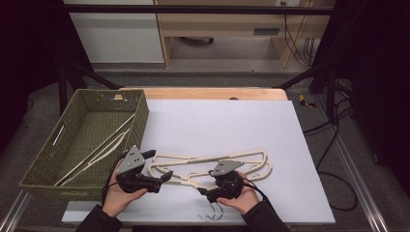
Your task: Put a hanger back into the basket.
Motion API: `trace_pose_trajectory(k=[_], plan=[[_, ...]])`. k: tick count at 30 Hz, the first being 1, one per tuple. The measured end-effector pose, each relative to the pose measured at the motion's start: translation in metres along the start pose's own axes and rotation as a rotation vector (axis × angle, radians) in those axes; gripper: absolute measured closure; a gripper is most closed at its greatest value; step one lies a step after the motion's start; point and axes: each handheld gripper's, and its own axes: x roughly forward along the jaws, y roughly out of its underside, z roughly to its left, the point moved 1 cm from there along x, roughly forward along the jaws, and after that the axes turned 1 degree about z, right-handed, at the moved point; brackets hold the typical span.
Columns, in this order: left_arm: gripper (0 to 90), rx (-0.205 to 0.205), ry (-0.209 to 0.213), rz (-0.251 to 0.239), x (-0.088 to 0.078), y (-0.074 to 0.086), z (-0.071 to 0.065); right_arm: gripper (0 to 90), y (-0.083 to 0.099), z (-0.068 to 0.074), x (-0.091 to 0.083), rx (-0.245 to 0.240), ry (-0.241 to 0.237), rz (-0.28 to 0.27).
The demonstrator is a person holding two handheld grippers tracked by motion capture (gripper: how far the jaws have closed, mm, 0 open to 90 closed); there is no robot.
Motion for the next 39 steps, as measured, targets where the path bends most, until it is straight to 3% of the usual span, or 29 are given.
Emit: trace_pose_trajectory(k=[10,17,24,36,39], plan=[[8.5,0.009,0.011,0.017,0.005,0.001,-0.003,55.0,0.003,0.001,0.021,-0.039,-0.034,0.110],[8.5,0.021,0.027,0.033,0.009,0.002,-0.004,70.2,0.004,-0.001,0.024,-0.063,-0.031,0.129],[8.8,0.051,0.057,0.075,0.019,0.005,-0.008,72.9,0.003,-0.007,0.023,-0.051,-0.084,0.135],[9.4,0.193,0.108,0.236,0.050,0.018,-0.029,73.1,0.001,-0.010,0.019,-0.006,-0.117,0.147],[12.4,0.202,0.117,0.251,0.053,0.021,-0.030,73.1,0.001,-0.010,0.019,-0.019,-0.114,0.157]])
